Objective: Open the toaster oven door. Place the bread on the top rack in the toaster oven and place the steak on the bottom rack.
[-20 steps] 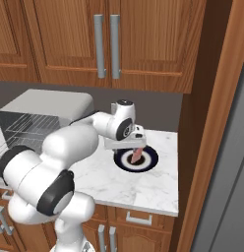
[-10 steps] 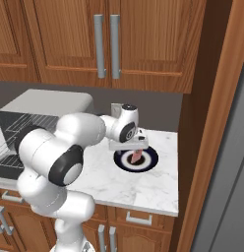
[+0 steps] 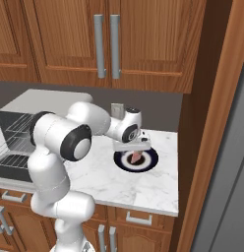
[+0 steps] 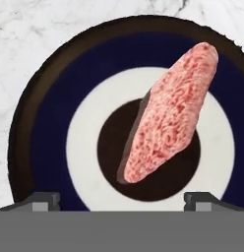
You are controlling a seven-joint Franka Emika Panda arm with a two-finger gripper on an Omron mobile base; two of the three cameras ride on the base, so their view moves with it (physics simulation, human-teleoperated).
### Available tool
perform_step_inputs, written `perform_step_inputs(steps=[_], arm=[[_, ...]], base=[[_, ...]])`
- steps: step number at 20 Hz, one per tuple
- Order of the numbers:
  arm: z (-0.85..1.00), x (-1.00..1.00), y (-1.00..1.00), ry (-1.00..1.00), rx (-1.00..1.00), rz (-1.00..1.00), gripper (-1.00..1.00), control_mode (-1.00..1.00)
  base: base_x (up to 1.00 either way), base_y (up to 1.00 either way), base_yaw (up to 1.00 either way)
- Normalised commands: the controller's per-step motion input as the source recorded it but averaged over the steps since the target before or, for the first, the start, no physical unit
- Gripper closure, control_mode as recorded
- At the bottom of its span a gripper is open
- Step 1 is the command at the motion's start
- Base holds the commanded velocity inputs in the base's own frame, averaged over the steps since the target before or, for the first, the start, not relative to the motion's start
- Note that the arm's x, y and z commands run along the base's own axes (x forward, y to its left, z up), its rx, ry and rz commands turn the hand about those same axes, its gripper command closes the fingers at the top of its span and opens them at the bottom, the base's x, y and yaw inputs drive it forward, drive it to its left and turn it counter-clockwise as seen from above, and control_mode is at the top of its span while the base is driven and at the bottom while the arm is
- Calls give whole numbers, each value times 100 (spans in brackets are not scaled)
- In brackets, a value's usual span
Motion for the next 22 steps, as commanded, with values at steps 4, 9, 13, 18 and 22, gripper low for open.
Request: perform_step_inputs(steps=[4,9,13,18,22], arm=[[-23,37,-15,3,0,0,-100,-100],[-20,30,-15,1,0,0,-100,-100],[-21,32,-7,1,0,0,-100,-100],[-25,27,-2,4,0,0,-100,-100],[-22,17,-4,7,0,0,-100,-100]], base=[[0,0,0],[0,0,0],[0,0,0],[0,0,0],[0,0,0]])
